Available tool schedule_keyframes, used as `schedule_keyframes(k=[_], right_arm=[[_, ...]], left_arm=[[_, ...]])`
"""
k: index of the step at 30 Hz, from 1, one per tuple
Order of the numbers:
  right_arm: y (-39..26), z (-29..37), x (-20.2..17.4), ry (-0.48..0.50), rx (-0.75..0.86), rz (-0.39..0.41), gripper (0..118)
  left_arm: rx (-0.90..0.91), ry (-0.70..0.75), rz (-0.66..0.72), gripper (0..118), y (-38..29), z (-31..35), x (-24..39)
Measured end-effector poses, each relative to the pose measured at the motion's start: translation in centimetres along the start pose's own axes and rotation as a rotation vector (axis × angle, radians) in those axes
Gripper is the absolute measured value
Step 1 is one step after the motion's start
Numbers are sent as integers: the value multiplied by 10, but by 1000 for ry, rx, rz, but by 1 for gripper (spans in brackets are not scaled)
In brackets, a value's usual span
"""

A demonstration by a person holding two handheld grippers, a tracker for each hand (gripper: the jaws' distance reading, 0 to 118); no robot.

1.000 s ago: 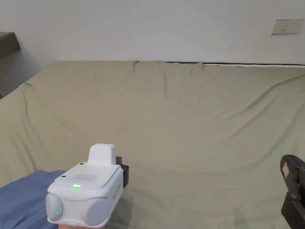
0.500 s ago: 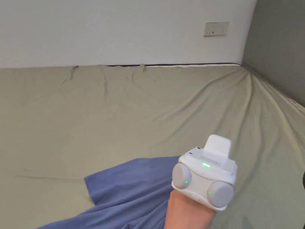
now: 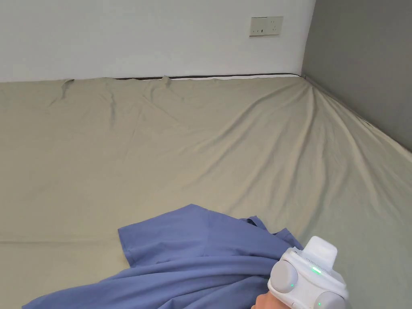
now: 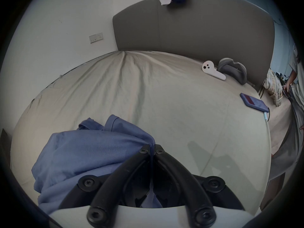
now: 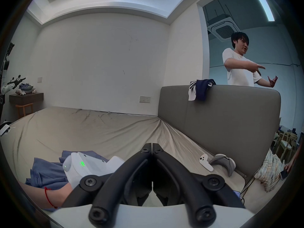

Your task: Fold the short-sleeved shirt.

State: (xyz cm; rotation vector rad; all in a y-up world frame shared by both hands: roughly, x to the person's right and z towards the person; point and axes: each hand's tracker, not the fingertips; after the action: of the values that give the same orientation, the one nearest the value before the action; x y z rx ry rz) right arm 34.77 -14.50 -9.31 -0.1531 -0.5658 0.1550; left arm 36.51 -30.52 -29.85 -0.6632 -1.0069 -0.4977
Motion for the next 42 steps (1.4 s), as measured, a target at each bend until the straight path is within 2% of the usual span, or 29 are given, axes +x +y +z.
schedule_keyframes(k=[3,4,5,6,7,8,9,13,16,17,18,19,20,21,23,25,27,29,37,42], right_arm=[[1,3,1,1,6,-3,0],[2,5,1,0,13,-10,0],[4,7,2,-1,22,-16,0],[5,9,2,2,26,-22,0],[6,10,1,-2,36,-25,0],[8,12,1,3,38,-37,0],[9,14,0,4,47,-43,0],[15,23,-7,27,75,-58,0],[18,30,-14,58,97,-68,0],[19,31,-18,68,103,-75,0],[21,34,-20,79,109,-75,0],[23,35,-24,87,111,-75,0],[24,36,-28,95,121,-77,0],[25,37,-30,104,125,-79,0],[28,40,-37,122,134,-81,0],[28,42,-42,131,138,-76,0],[30,43,-47,147,132,-77,0],[30,44,-51,159,130,-71,0],[29,47,-60,187,120,-41,0],[26,46,-63,190,109,-32,0]], left_arm=[[42,-16,86,1,0,10,-10],[39,-66,123,17,1,18,-16],[30,-77,136,51,0,28,-21],[32,-83,142,100,-3,42,-28],[74,-70,155,118,-5,56,-34],[192,-30,193,113,-11,88,-42],[252,-12,222,113,-13,108,-46],[387,176,238,113,-34,217,-89],[498,387,290,111,-62,310,-112],[520,477,328,108,-74,340,-121],[547,552,366,93,-85,365,-126],[580,612,390,69,-100,393,-131],[599,679,396,28,-116,418,-136],[592,740,410,0,-126,434,-139],[597,901,464,0,-157,466,-145],[510,932,488,0,-178,486,-147],[496,994,506,0,-200,497,-144],[453,999,521,0,-213,502,-142],[375,842,574,0,-223,466,-132],[302,682,639,0,-223,402,-160]])
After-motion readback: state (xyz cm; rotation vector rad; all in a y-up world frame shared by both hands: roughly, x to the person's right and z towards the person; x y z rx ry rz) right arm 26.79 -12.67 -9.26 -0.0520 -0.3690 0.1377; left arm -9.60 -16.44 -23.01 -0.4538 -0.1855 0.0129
